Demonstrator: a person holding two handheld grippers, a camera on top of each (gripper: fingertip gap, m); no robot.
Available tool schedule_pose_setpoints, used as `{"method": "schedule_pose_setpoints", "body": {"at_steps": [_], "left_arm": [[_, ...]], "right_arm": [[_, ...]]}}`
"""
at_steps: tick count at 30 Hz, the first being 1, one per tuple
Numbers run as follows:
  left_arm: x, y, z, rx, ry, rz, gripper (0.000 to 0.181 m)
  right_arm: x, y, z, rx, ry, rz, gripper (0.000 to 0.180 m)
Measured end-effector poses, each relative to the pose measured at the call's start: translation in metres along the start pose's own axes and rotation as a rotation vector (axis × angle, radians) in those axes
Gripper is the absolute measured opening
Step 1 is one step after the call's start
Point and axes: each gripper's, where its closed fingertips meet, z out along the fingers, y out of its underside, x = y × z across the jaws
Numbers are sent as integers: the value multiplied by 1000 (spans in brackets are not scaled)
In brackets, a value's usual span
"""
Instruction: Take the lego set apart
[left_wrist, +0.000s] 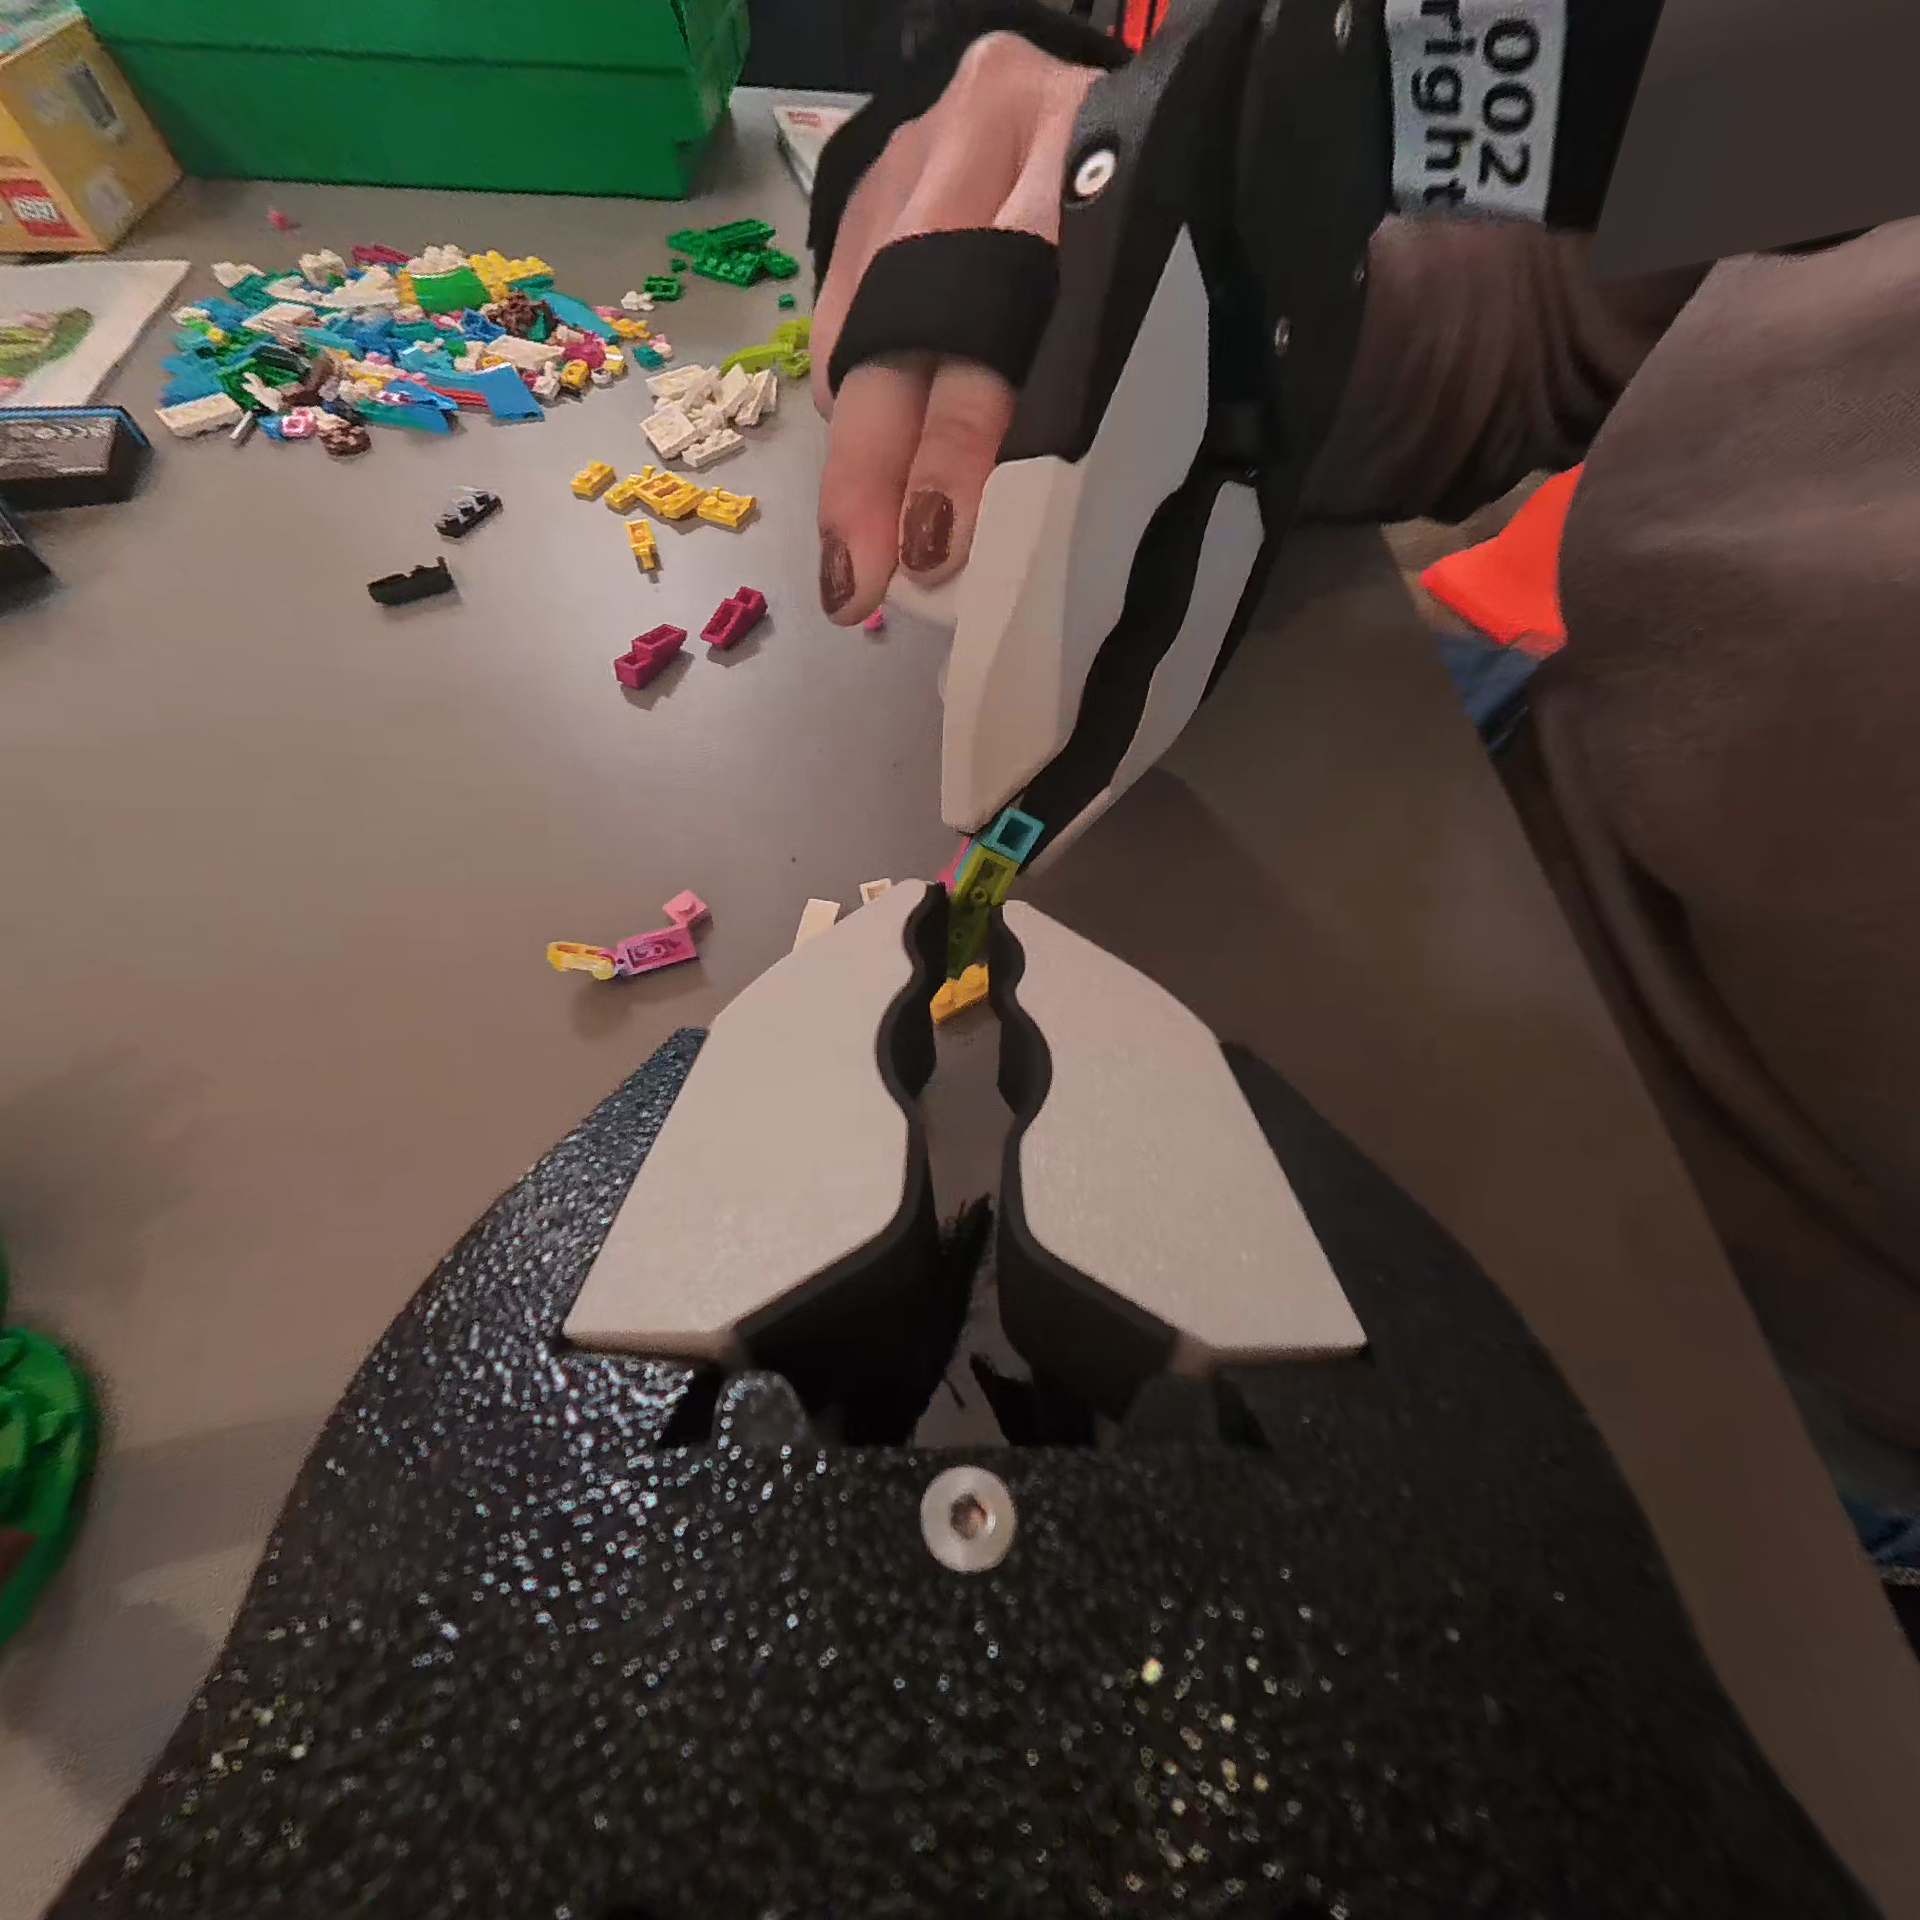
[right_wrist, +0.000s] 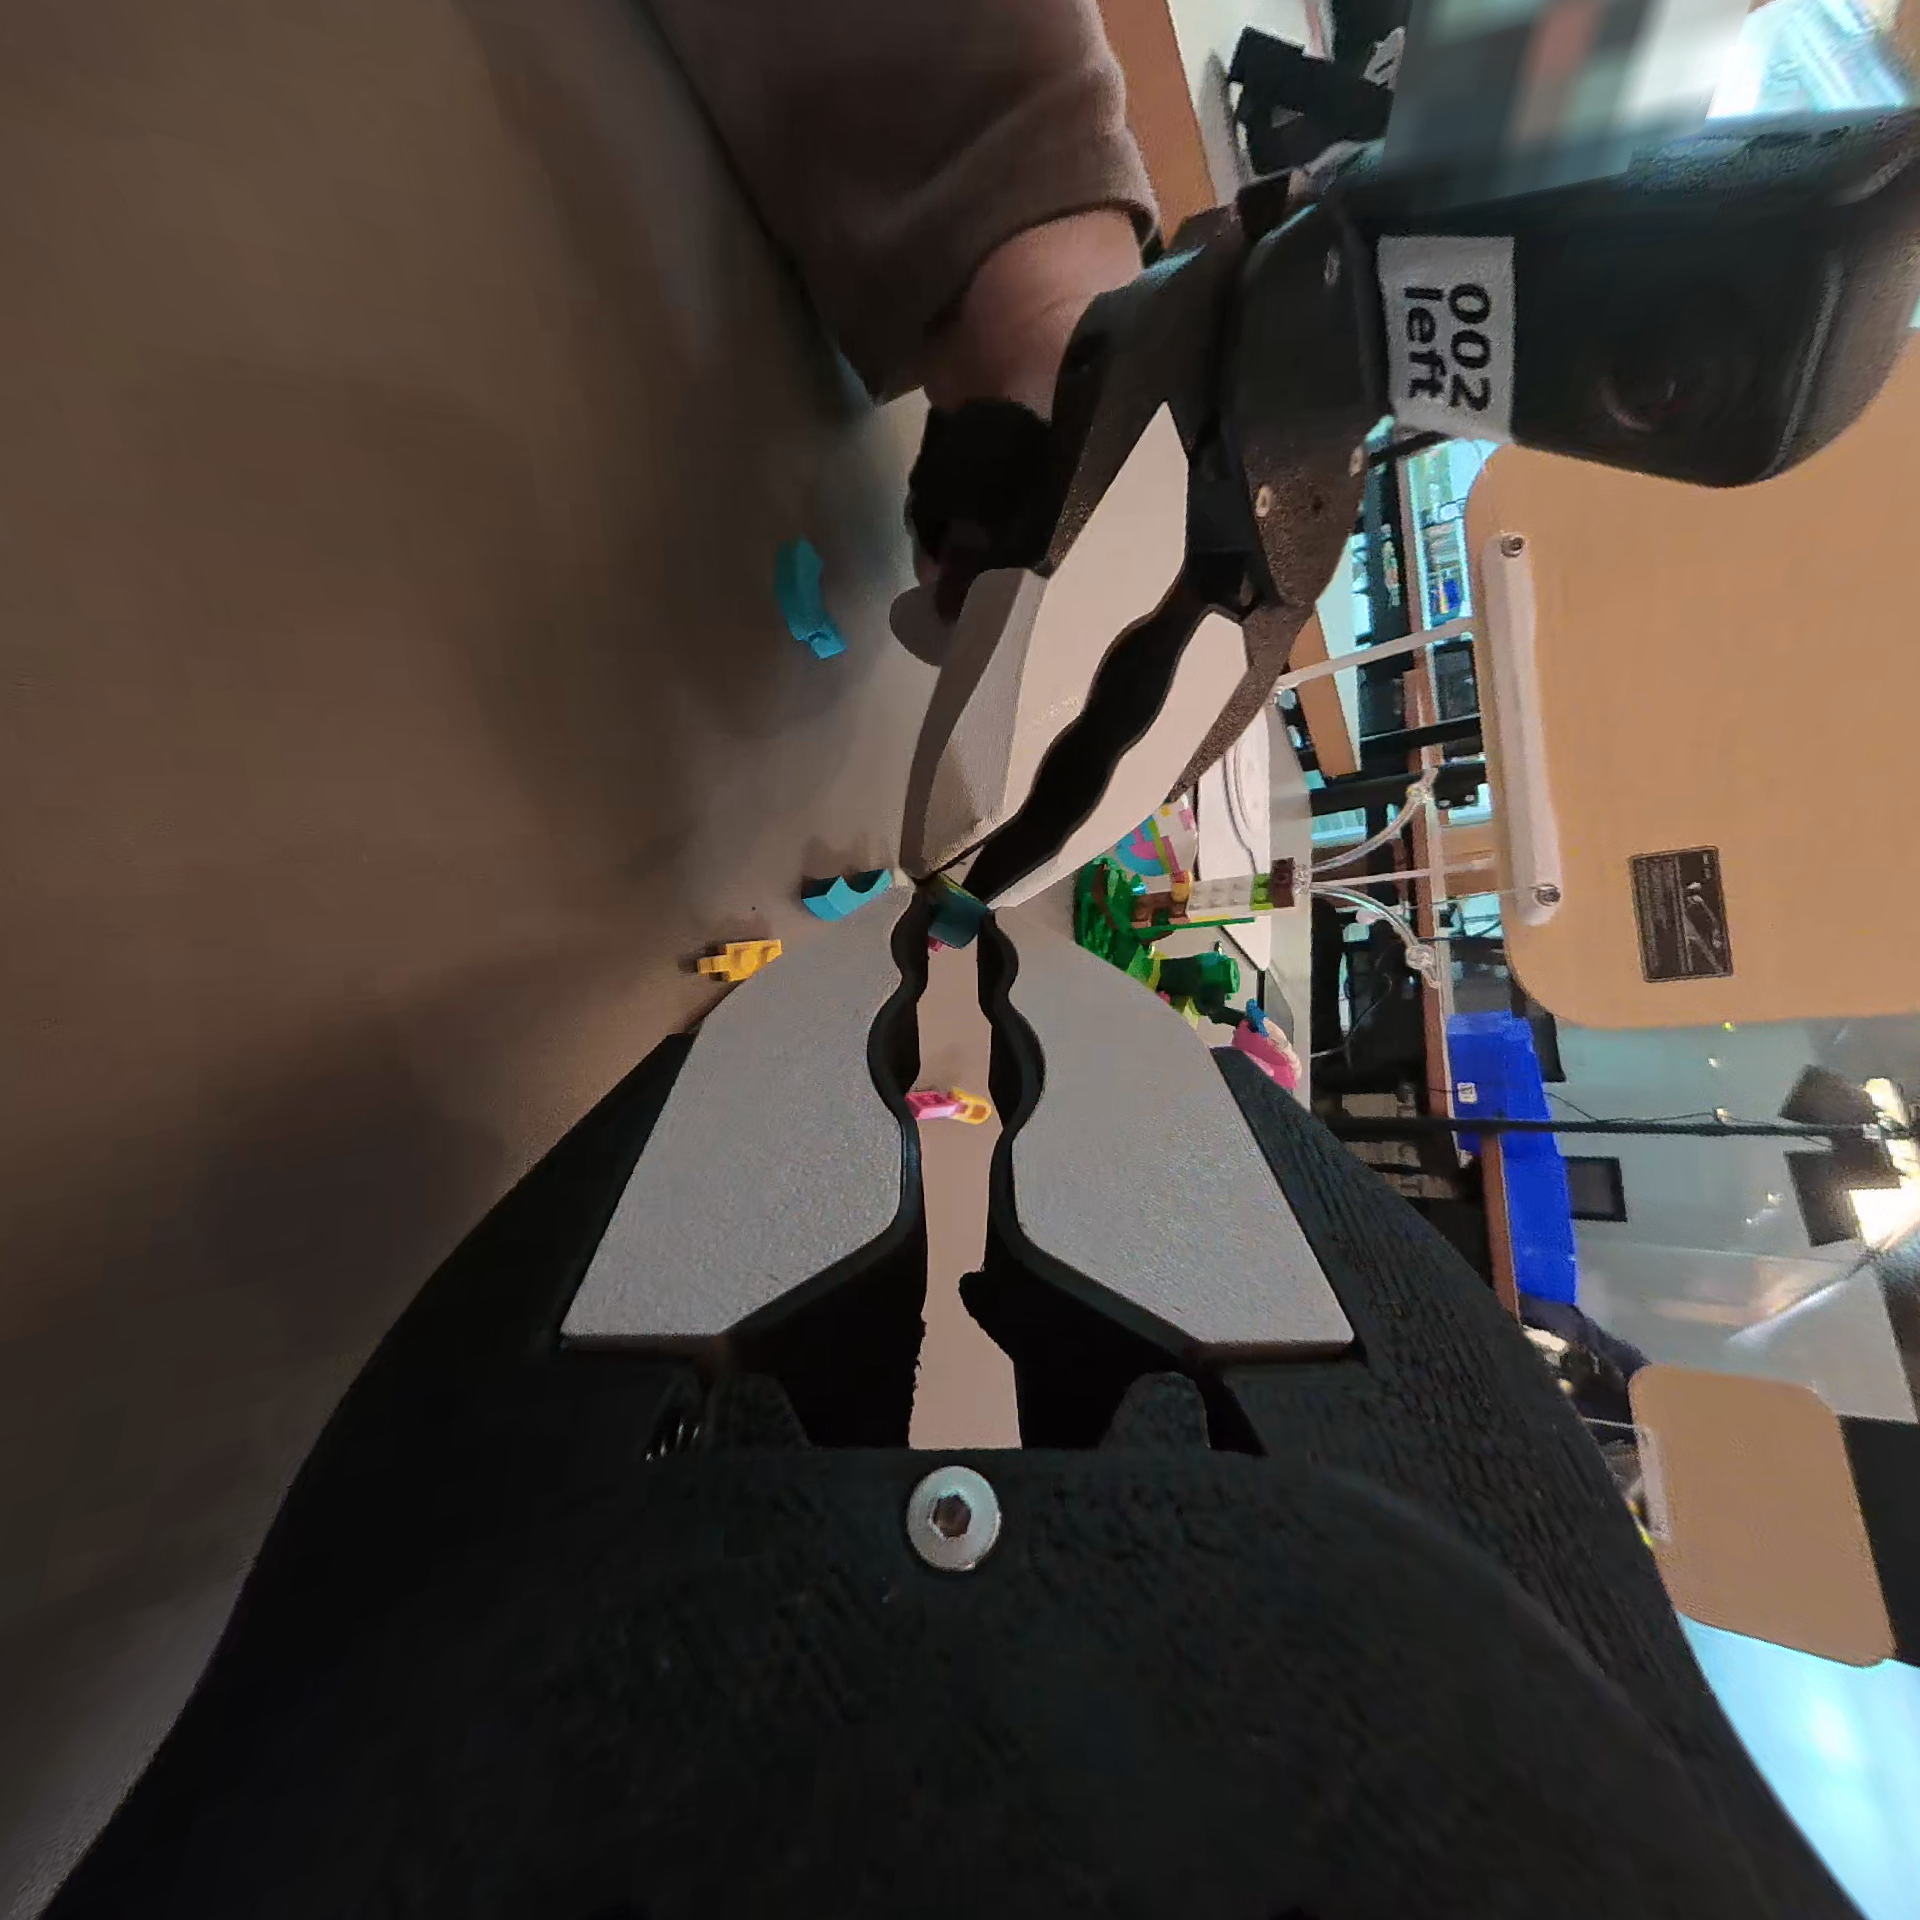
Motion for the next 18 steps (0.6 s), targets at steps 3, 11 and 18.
{"method": "schedule_pose_setpoints", "body": {"at_steps": [3,11,18], "left_arm": [[2,-6,-3,55,39,-47,7],[8,-55,-25,426,216,-247,7],[-13,-69,-31,592,218,-468,15]], "right_arm": [[5,-3,-2,43,17,62,8],[49,-23,-25,609,-201,1123,6],[72,-9,-23,810,-226,1477,6]]}}
